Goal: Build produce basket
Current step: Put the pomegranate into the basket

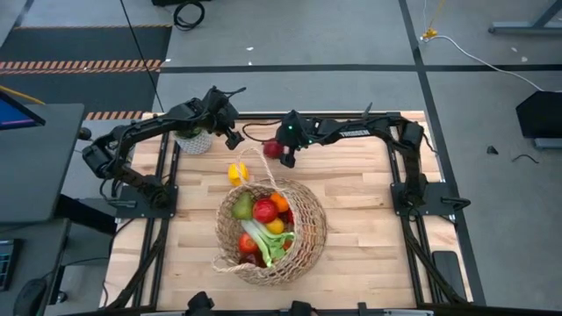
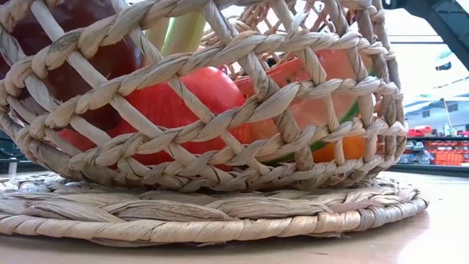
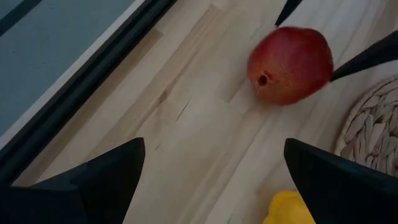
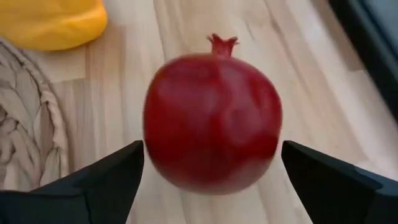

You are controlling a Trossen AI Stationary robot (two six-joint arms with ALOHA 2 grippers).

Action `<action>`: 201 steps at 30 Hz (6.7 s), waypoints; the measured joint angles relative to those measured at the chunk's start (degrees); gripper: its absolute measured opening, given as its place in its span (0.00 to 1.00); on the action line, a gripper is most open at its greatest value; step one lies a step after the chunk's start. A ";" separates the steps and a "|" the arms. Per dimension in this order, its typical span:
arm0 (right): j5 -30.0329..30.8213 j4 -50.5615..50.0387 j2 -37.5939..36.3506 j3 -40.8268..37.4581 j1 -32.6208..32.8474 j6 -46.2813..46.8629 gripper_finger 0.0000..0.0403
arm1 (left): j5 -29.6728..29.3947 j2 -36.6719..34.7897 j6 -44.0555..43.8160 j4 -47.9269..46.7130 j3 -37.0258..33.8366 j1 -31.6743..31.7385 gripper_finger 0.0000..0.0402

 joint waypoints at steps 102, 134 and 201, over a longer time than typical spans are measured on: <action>1.25 11.68 3.88 0.11 1.04 7.87 0.95 | 1.77 6.20 25.50 10.75 0.32 -4.79 0.97; 1.60 14.24 3.79 0.15 1.41 9.35 0.95 | 9.60 20.97 26.87 22.46 -0.81 -8.26 0.97; -0.25 38.86 -15.64 0.30 21.31 3.21 0.95 | 4.19 -21.61 8.70 18.99 2.67 -34.10 0.97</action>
